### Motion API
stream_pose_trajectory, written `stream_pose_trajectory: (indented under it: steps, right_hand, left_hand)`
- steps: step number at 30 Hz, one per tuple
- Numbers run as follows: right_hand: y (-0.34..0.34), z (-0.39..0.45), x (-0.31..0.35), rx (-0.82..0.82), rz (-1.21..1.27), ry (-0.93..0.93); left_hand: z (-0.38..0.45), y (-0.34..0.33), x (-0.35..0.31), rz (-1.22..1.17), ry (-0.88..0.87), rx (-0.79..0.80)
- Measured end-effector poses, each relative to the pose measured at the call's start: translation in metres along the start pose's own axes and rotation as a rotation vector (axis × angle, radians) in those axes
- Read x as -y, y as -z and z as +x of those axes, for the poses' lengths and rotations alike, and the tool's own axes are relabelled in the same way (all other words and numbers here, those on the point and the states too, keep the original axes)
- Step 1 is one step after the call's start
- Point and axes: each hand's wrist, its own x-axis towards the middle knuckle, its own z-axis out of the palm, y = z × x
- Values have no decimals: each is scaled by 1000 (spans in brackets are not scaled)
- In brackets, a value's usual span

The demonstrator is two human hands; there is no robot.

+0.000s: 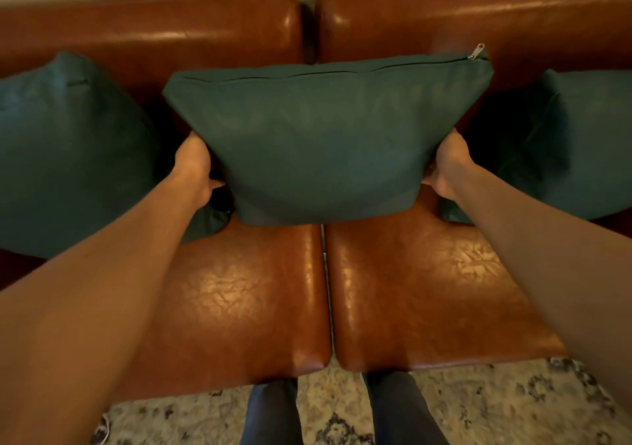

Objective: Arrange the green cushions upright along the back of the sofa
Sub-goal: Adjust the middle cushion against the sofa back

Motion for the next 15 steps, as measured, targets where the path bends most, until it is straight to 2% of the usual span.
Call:
stream_pose_trajectory:
  steps: [4,8,11,13,15]
  right_hand:
    - [1,-2,-4,-1,3,0]
    - [-6,-11,-21,-145,-26,42]
    - [-23,-28,-58,-227,-110,61]
    - [-43,-52,-87,-164,-225,-6]
    - [-71,-86,-104,9,-300,-97]
  left_hand:
    - [-2,6,3,9,16,-20]
    - [-20,7,14,14,50,-80]
    - [-47,15,25,11,57,-77]
    - [-63,31,32,20,61,-73]
    - [-70,54,40,39,49,-80]
